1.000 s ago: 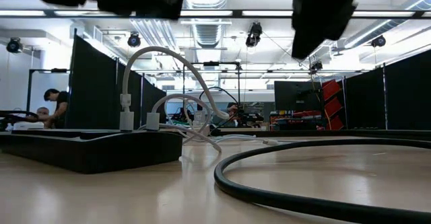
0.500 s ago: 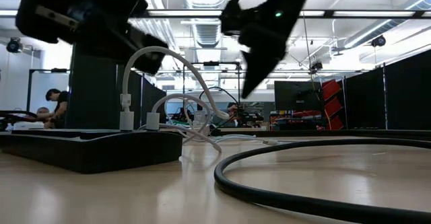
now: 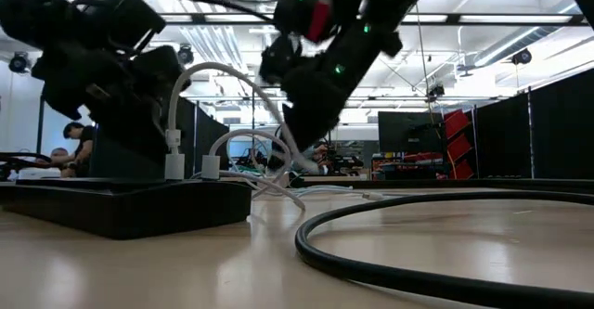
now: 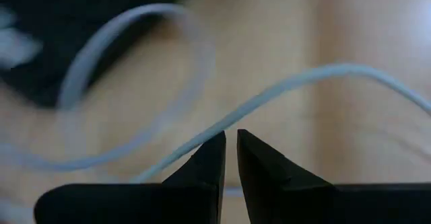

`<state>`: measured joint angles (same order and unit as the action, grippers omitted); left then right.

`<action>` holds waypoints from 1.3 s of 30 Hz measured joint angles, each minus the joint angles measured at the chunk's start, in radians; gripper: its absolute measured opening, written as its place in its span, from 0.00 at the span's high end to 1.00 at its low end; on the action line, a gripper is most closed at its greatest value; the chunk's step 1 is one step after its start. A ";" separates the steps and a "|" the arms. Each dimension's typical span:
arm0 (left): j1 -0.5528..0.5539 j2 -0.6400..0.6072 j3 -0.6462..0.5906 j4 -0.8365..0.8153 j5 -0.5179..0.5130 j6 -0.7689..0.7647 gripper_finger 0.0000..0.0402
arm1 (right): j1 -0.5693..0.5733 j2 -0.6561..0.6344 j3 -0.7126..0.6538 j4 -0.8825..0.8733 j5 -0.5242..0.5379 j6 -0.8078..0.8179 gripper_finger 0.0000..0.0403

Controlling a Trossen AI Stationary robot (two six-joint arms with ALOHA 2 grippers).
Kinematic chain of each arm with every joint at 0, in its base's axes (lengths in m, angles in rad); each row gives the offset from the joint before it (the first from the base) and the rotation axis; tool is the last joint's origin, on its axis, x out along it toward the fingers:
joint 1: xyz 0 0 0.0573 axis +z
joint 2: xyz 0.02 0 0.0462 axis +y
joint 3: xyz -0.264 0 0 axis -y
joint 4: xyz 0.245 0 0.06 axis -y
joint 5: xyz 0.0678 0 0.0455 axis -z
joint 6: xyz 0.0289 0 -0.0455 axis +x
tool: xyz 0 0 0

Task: Plug in charger cables
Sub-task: Adjust the charger cables

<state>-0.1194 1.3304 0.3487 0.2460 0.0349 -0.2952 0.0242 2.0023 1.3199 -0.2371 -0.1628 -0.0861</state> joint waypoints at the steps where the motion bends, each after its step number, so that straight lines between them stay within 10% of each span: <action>1: -0.001 0.000 -0.006 -0.001 -0.001 -0.008 0.94 | 0.013 0.000 0.009 0.000 -0.007 -0.014 0.95; 13: -0.001 -0.004 -0.050 0.003 -0.004 -0.058 0.94 | 0.136 -0.154 0.187 -0.428 -0.331 -0.108 1.00; 25: -0.002 -0.012 -0.052 0.014 -0.008 -0.058 0.94 | 0.078 -0.185 0.214 -0.562 0.401 -0.010 1.00; 39: -0.011 -0.012 -0.054 0.014 -0.027 -0.077 0.94 | -0.135 0.088 0.207 -0.489 0.319 0.000 1.00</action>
<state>-0.1303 1.3182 0.2948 0.2604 0.0084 -0.3726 -0.1108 2.0903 1.5269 -0.7265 0.1564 -0.0865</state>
